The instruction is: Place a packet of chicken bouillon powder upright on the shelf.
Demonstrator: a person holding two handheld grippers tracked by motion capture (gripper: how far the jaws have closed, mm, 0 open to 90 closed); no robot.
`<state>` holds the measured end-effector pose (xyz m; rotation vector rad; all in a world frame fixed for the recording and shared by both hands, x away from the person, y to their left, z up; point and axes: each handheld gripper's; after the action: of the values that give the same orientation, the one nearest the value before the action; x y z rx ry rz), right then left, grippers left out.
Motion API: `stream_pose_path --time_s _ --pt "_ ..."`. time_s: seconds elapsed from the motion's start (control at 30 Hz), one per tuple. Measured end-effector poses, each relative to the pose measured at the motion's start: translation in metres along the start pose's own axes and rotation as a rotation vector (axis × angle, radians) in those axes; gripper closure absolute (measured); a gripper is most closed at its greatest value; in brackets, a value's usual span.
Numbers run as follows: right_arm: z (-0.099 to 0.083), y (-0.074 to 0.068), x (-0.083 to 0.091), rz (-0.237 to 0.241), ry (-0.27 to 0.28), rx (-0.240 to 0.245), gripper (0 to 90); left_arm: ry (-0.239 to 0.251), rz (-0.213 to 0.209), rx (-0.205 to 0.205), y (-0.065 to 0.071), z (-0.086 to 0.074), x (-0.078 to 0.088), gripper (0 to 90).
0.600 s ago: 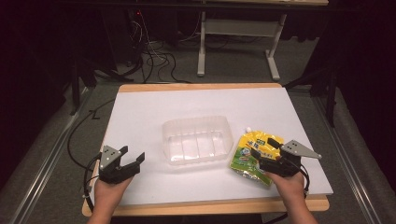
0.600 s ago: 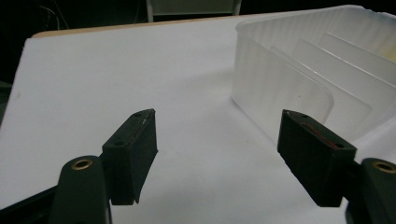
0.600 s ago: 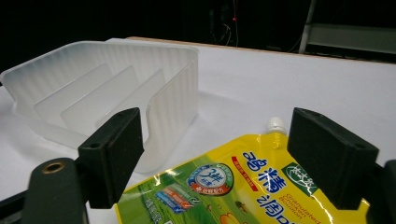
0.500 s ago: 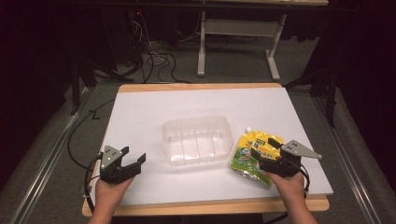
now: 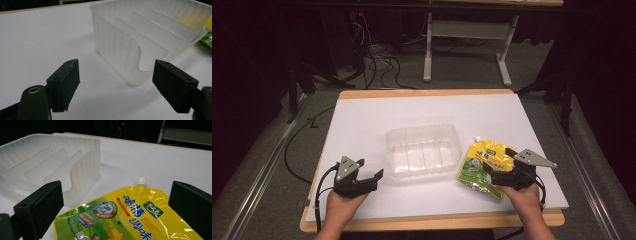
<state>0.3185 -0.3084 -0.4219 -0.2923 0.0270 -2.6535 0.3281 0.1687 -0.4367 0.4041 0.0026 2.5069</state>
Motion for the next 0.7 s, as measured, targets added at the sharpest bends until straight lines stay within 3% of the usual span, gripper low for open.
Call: stream_pose_path --time_s 0.17,0.37,0.47,0.7 --pt "-0.001 0.005 0.001 -0.016 -0.005 -0.001 0.1 0.003 -0.027 -0.017 0.014 0.002 -0.01 23.5" --pt "-0.003 0.016 0.001 -0.058 -0.018 -0.014 0.1 -0.001 -0.041 -0.022 0.024 0.003 -0.032 36.2" --pt "-0.003 0.016 0.003 -0.065 -0.017 -0.015 0.1 -0.008 0.003 -0.068 0.028 -0.001 -0.039 46.5" --pt "-0.004 0.018 0.005 -0.077 -0.019 -0.027 2.2 -0.001 0.062 -0.085 0.023 -0.002 -0.041 65.6"
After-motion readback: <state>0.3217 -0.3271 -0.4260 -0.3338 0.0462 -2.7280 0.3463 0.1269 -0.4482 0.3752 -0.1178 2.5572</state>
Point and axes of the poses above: each handheld gripper's, and its own axes: x roughly backward along the jaws, z roughly out of its top, y roughly to its right, and after that the axes turned 12 degrees about y, right-handed
